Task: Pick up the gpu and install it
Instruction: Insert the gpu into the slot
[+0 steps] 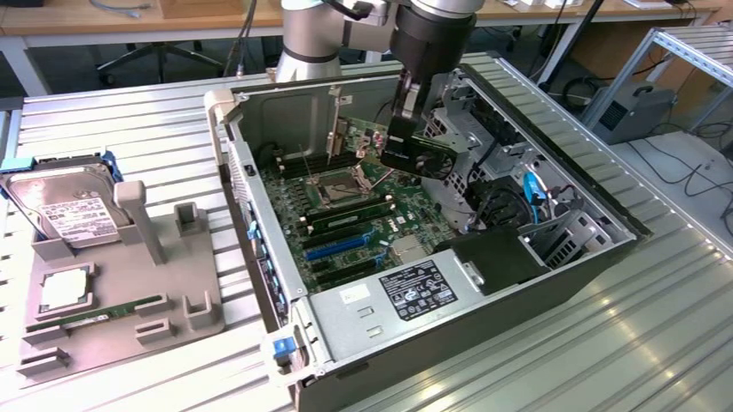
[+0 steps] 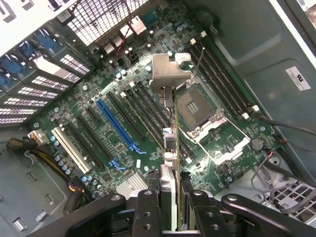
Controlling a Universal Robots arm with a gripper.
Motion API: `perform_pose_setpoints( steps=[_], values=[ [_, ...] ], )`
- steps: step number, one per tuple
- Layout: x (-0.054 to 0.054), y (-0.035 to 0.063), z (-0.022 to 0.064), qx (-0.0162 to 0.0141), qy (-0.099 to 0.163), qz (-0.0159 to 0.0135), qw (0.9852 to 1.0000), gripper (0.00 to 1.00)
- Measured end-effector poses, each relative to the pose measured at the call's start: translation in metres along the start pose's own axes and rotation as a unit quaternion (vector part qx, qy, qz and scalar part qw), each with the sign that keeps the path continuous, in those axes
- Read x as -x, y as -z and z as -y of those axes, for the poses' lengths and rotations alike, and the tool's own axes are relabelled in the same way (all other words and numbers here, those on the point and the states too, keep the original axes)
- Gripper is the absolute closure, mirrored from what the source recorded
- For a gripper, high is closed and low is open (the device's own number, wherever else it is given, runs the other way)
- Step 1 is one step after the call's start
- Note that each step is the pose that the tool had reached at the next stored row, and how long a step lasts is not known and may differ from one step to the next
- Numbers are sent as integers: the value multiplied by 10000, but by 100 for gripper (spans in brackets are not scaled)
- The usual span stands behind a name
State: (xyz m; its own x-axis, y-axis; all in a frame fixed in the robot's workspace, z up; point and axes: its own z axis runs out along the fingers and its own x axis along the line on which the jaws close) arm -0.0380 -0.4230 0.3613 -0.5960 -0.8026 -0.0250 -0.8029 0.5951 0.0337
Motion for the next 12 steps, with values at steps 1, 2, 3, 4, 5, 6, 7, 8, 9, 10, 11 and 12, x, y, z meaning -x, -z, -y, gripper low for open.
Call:
perform_pose_setpoints(
  steps=[1,2,3,4,5,6,7,8,9,10,11,12],
  values=[
    [0,0,0,0,5,0,10000,73],
    [0,0,0,0,9,-1,10000,73],
    [0,0,0,0,14,-1,10000,73],
    [0,-1,0,0,19,-1,10000,73],
    [0,-1,0,1,23,-1,10000,73],
    [0,-1,0,1,27,-1,10000,73],
    [0,-1,0,1,32,-1,10000,73],
    [0,-2,0,1,37,-1,10000,73],
    [0,-2,0,1,42,-2,10000,73],
    [0,-2,0,1,47,-2,10000,73],
    [0,-2,0,1,53,-2,10000,73],
    [0,-3,0,1,58,-2,10000,73]
  ],
)
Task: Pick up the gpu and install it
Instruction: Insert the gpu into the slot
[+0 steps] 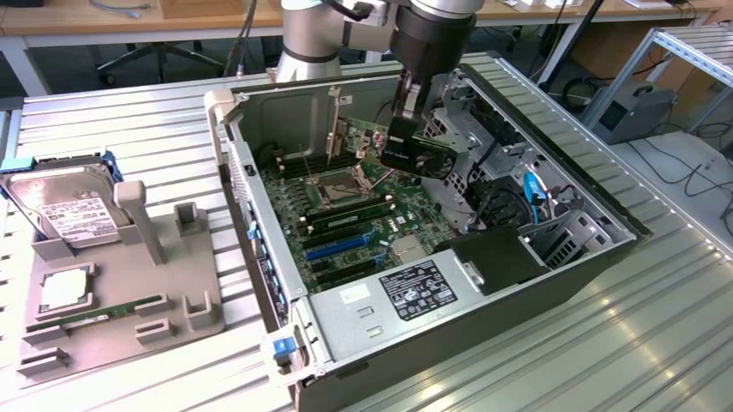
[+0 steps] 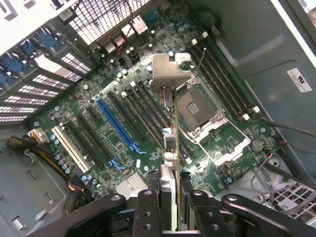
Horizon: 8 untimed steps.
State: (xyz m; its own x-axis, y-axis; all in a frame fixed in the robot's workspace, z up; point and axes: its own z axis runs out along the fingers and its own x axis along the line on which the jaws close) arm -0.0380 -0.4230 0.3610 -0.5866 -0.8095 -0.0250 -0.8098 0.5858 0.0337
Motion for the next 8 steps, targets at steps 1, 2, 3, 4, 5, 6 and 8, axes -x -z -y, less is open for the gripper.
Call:
perform_pose_setpoints(
  steps=[1,2,3,4,5,6,8],
  values=[
    [0,0,0,0,9,0,10000,73],
    [0,-1,0,0,15,-1,10000,73],
    [0,-1,0,1,20,0,10000,73],
    [0,-1,0,1,26,-1,10000,73],
    [0,-1,0,1,30,-1,10000,73],
    [0,-2,0,1,35,-1,10000,73],
    [0,-2,0,1,46,-2,10000,73]
  ],
)
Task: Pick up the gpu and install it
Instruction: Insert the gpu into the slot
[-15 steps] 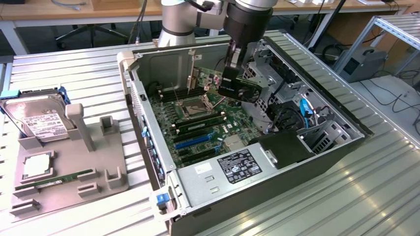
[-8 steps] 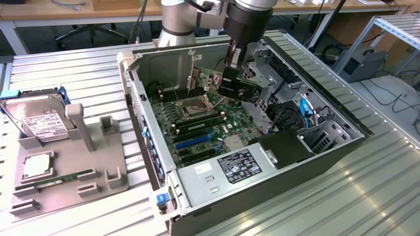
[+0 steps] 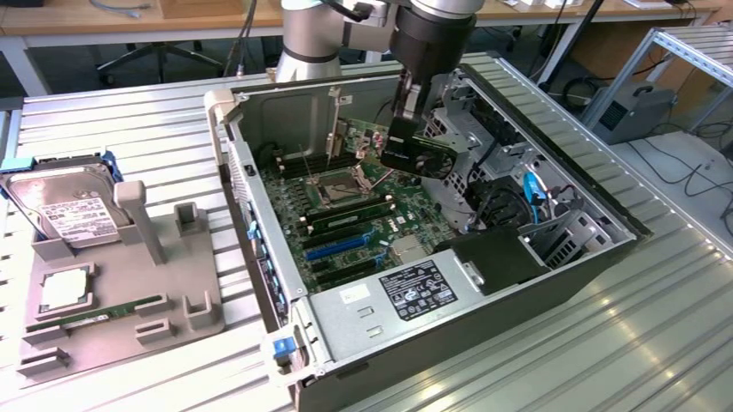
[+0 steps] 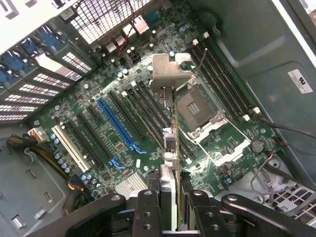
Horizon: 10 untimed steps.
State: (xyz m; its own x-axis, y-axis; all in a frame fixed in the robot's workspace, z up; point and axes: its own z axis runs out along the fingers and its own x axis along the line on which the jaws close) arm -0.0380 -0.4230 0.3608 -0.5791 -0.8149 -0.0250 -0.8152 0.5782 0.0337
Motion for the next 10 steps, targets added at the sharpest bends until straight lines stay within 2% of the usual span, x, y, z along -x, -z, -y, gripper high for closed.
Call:
perform_pose_setpoints(
  steps=[10],
  values=[
    [0,-2,0,1,44,-1,10000,73]
  ],
)
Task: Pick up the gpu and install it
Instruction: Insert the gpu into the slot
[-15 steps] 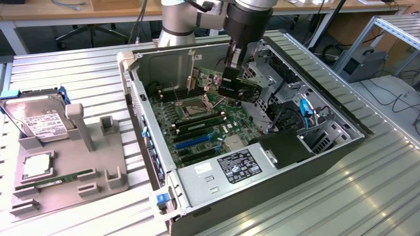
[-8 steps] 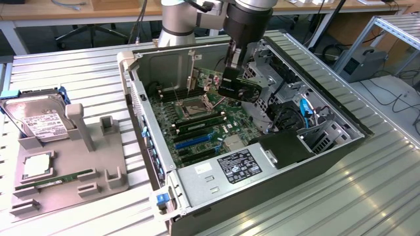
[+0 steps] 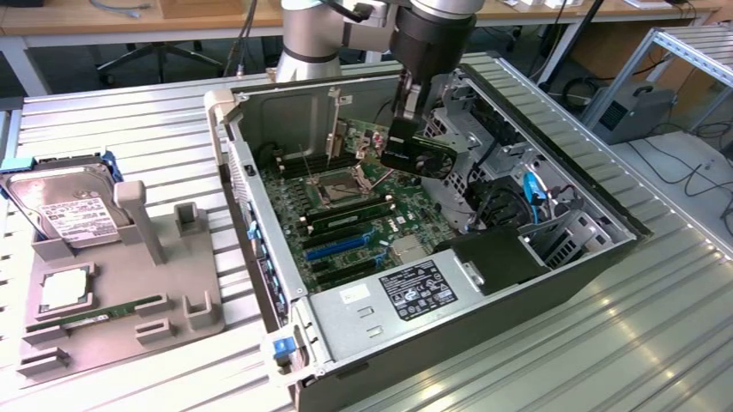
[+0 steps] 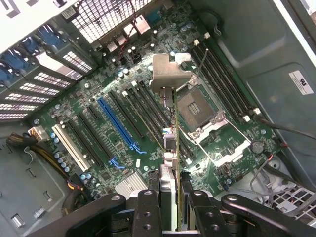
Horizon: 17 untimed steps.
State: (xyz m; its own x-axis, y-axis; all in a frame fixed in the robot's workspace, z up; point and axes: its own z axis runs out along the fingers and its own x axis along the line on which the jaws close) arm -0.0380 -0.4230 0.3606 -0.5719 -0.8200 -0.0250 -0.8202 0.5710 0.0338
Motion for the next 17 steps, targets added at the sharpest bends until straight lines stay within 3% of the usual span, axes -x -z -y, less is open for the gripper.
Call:
perform_pose_setpoints(
  steps=[17],
  values=[
    [0,-4,0,2,88,-3,10000,73]
  ],
)
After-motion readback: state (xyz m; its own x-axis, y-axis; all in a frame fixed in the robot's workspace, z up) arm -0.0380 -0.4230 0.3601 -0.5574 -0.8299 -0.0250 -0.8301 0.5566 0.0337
